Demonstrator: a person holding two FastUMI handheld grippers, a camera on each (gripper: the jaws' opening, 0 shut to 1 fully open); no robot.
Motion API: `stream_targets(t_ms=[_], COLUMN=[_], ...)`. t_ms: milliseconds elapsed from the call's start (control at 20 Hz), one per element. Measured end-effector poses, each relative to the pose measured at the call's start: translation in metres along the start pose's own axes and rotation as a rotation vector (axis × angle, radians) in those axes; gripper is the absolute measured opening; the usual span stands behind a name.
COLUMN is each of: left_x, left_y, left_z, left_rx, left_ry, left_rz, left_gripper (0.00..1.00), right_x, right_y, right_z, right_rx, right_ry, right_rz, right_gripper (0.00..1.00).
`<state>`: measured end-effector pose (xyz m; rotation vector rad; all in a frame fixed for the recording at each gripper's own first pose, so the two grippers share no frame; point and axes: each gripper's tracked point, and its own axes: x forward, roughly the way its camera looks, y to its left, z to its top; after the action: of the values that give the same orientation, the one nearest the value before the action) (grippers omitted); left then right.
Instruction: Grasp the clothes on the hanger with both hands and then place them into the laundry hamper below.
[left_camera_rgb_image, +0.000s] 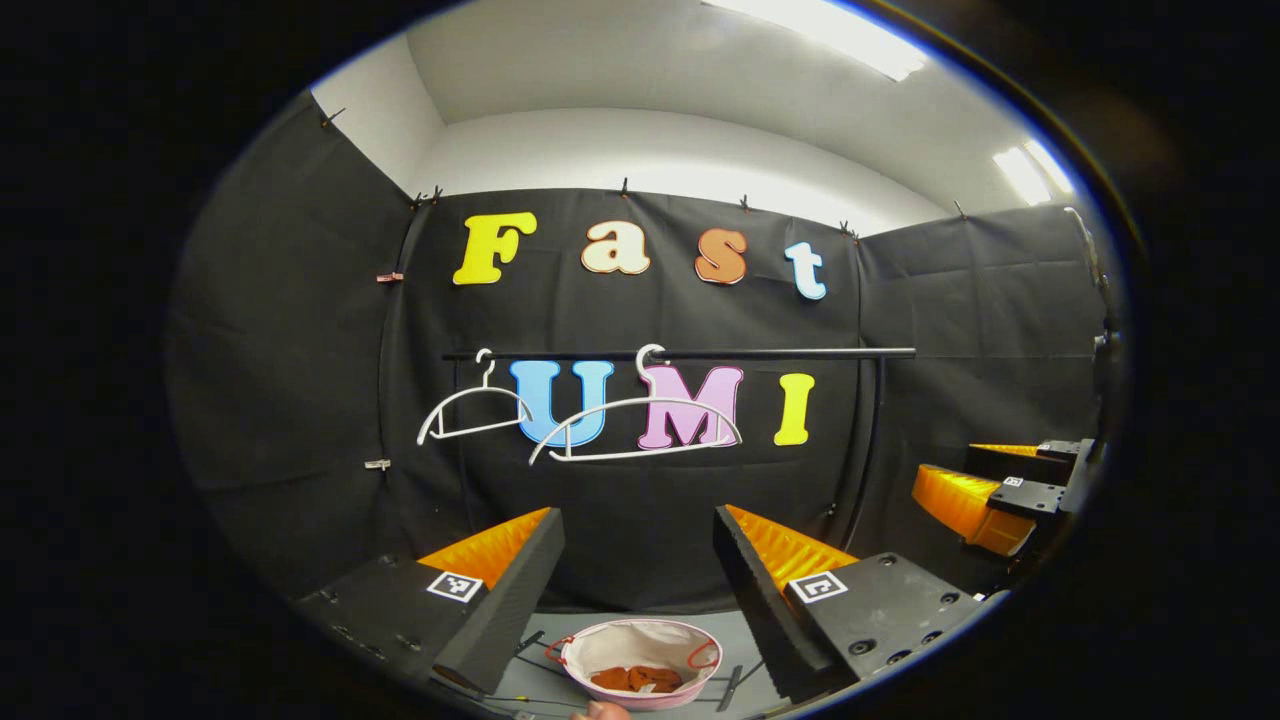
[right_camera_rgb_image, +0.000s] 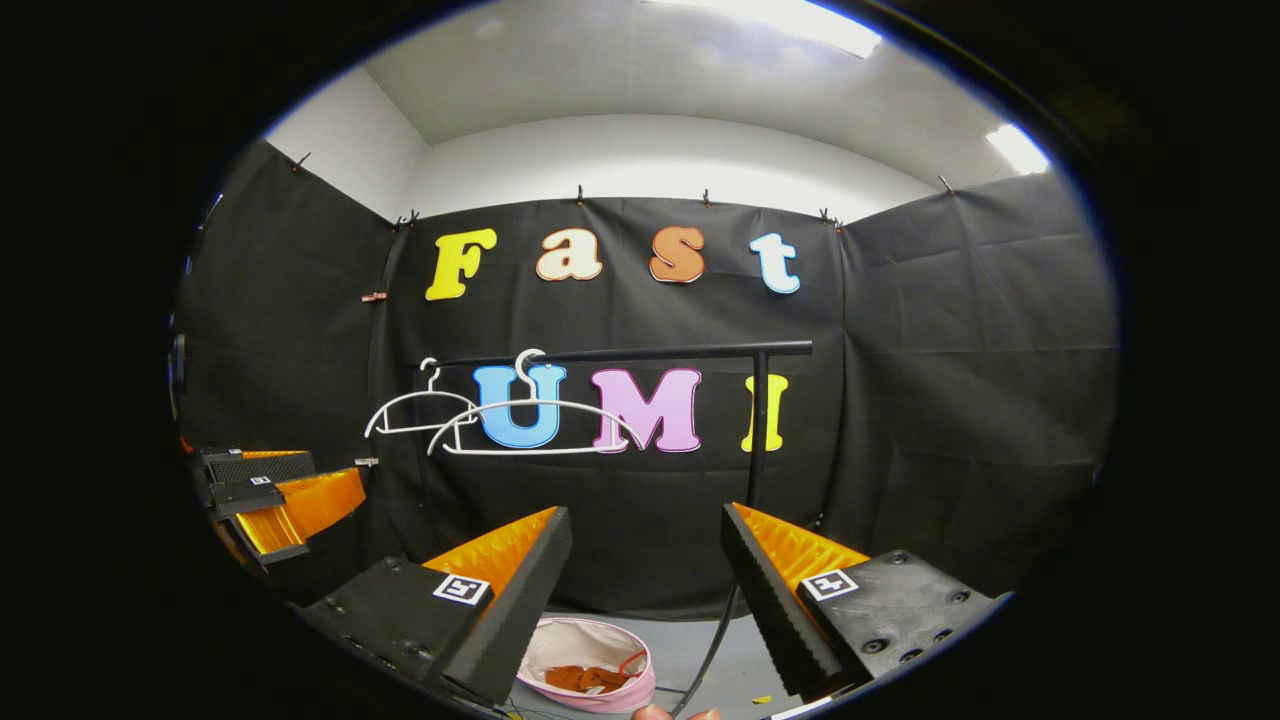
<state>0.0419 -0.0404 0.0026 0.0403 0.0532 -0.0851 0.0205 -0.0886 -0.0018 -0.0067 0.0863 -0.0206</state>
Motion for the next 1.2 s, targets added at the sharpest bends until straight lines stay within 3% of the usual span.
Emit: stream_targets(t_ms=[100, 150, 250, 300, 850, 1200], left_x=[0.001, 0.001, 0.003, 0.003, 0.009, 0.015], left_y=[0.0, -0.001, -0.001, -0.002, 0.002, 0.004], left_z=[0.0, 0.0, 0.0, 0.0, -0.003, -0.004], left_rx=[-0.001, 0.001, 0.005, 0.006, -0.003, -0.006], left_ry=[0.001, 0.0, 0.0, -0.001, 0.01, 0.008], left_rz=[-0.004, -0.006, -0.01, -0.012, -0.023, -0.029], left_gripper=[0.92, 0.95, 0.92, 0.95, 0.92, 0.95], right_x=[0.0, 0.0, 0.001, 0.001, 0.005, 0.008], right_y=[0.0, -0.001, -0.002, -0.002, 0.0, 0.003], right_z=[-0.001, -0.002, 0.001, 0.0, -0.002, -0.007], right_rx=[0.002, 0.003, 0.007, 0.005, 0.003, -0.003], right_ry=[0.003, 0.004, 0.0, 0.0, 0.001, 0.006], right_rz=[-0.003, -0.007, -0.011, -0.014, -0.029, -0.031], right_gripper=[0.97, 0.97, 0.97, 0.97, 0.97, 0.97])
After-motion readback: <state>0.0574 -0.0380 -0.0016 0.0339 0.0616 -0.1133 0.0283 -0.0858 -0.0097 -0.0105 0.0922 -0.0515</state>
